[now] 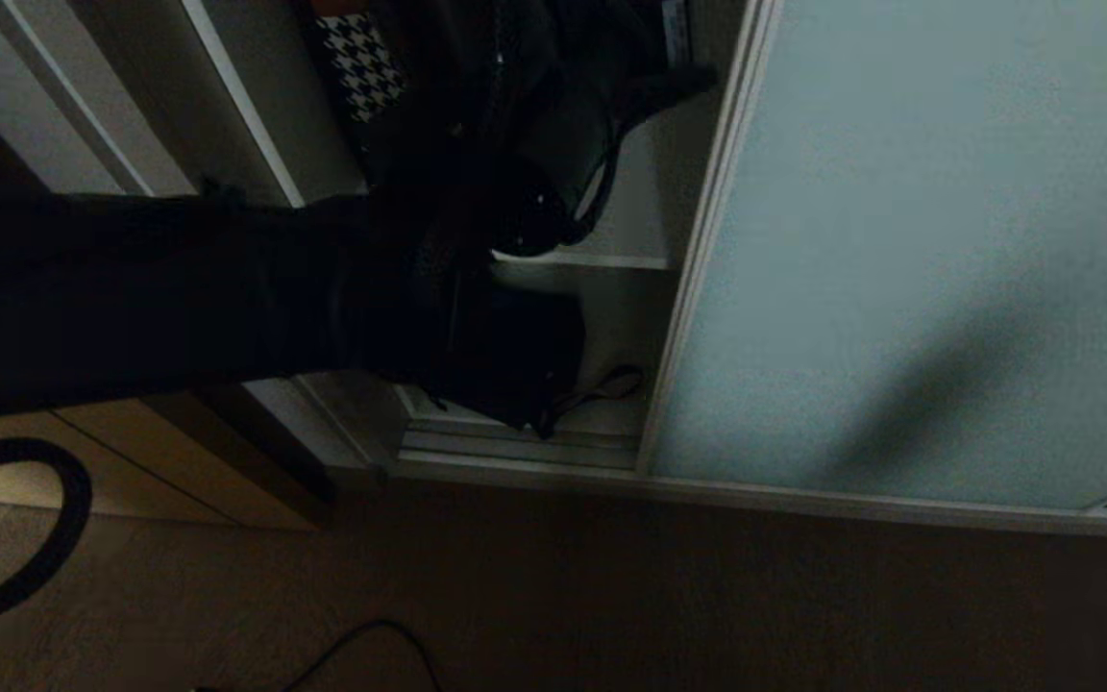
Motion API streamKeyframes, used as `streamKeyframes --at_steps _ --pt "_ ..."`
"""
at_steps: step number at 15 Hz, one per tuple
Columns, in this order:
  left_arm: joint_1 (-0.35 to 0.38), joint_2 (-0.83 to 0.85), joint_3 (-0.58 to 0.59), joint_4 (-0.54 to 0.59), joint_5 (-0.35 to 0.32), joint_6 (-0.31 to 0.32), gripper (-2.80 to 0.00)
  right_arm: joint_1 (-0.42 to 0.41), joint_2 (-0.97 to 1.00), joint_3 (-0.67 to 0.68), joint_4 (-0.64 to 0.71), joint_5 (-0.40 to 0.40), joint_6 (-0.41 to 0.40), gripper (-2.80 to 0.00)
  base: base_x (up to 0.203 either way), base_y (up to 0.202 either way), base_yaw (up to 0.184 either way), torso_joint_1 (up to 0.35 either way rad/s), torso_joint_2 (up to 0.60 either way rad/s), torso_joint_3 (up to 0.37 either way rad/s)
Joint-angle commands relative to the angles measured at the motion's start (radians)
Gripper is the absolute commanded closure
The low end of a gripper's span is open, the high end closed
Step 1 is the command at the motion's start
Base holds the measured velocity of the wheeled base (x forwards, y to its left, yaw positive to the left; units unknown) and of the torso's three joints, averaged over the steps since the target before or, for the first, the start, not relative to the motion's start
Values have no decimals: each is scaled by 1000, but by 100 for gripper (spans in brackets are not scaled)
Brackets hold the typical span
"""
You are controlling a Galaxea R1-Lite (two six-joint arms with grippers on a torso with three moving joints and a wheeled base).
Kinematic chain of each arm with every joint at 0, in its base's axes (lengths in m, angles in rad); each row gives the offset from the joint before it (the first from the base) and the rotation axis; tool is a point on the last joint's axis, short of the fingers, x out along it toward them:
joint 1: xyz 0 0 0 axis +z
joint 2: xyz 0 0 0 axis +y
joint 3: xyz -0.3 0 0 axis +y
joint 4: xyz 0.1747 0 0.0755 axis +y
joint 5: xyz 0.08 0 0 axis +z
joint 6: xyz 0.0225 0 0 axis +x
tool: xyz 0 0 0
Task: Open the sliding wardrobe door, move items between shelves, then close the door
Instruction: Open the door
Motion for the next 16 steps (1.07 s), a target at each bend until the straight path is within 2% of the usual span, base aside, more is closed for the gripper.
streamKeyframes --at_steps 1,5,8,11,13,16 --pt "57 -55 -32 16 3 26 0 0 -2 1 0 0 0 0 0 0 0 0 0 0" --pt "135 -195 19 99 20 81 0 0 -2 0 1 0 0 0 0 0 0 0 0 0" --pt "283 -324 134 221 24 111 0 0 -2 1 1 0 0 0 0 0 0 0 0 0" --pt "389 -457 360 253 27 112 0 0 -2 1 -1 0 0 0 0 0 0 0 0 0" --pt "423 -570 547 256 38 106 0 0 -2 0 -1 0 0 0 0 0 0 0 0 0" --pt "444 -755 845 257 94 61 0 0 -2 0 -1 0 0 0 0 0 0 0 0 0"
